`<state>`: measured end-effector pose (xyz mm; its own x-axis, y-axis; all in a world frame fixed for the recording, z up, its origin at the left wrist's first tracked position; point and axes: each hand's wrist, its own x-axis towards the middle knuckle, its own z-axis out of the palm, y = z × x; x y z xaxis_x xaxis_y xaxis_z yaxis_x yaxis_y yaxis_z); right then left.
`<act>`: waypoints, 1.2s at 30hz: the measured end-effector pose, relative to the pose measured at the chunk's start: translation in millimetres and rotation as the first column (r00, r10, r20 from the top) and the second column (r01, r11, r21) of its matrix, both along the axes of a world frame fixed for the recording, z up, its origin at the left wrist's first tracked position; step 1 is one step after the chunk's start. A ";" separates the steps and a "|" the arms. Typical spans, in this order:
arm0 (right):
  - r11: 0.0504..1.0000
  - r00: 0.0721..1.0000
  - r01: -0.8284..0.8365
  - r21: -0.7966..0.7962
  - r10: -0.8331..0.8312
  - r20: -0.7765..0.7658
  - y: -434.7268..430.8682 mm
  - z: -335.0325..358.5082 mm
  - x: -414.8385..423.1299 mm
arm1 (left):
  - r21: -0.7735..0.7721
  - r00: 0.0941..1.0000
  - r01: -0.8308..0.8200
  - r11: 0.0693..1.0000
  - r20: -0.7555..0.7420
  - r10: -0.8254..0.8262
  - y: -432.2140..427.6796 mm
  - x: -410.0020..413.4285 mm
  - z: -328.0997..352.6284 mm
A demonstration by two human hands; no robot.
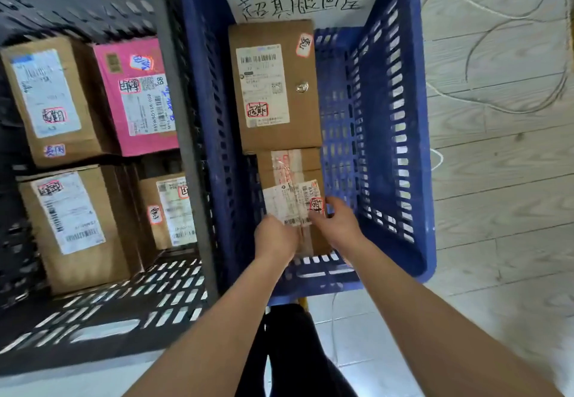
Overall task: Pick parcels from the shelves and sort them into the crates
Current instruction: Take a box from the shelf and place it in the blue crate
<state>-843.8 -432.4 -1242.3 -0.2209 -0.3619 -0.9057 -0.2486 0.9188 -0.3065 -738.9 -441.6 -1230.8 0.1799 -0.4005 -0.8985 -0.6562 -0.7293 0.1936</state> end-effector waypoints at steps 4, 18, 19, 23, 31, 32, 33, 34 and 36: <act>0.999 1.000 0.002 -0.045 -0.003 -0.030 -1.1 -5.6 1.3 | -0.052 0.997 -0.076 0.996 -0.017 0.075 6.8 -2.4 -6.1; 0.997 0.997 -0.073 -0.033 0.072 -0.030 -7.6 59.8 -20.7 | 0.004 0.986 -0.169 0.986 -0.013 0.169 5.5 -17.9 69.6; 0.996 0.996 -0.082 -0.031 0.082 -0.023 -10.8 59.0 -19.2 | -0.003 0.987 -0.156 0.988 -0.021 0.156 2.5 -16.1 68.7; 0.987 0.985 -0.162 -0.001 0.162 -0.057 -17.9 46.7 -14.3 | -0.026 0.995 -0.095 0.995 -0.022 0.094 -9.5 -6.3 57.4; 0.999 0.997 -0.028 -0.032 0.026 -0.072 1.6 49.5 -7.4 | -0.018 0.993 -0.118 0.993 0.018 0.119 0.0 -1.5 58.3; 0.999 0.998 -0.012 -0.035 0.009 -0.068 2.5 52.4 -7.1 | -0.022 0.992 -0.128 0.992 0.013 0.128 0.5 -0.9 61.5; 0.999 0.998 -0.002 -0.036 0.000 -0.065 2.9 56.9 -6.5 | -0.024 0.991 -0.137 0.990 0.005 0.137 0.7 -0.3 65.5; 0.999 0.998 -0.001 -0.036 -0.001 -0.067 3.3 61.7 -6.3 | -0.024 0.989 -0.150 0.988 -0.005 0.150 0.7 0.1 70.2; 1.000 0.997 -0.009 -0.027 0.007 -0.081 4.0 72.6 -6.0 | -0.030 0.987 -0.161 0.986 -0.024 0.161 0.6 0.8 79.9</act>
<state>-849.8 -428.4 -1169.7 -0.2896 -0.3882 -0.8749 -0.2811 0.9083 -0.3099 -738.1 -440.9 -1150.9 0.2251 -0.3965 -0.8900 -0.5262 -0.8183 0.2314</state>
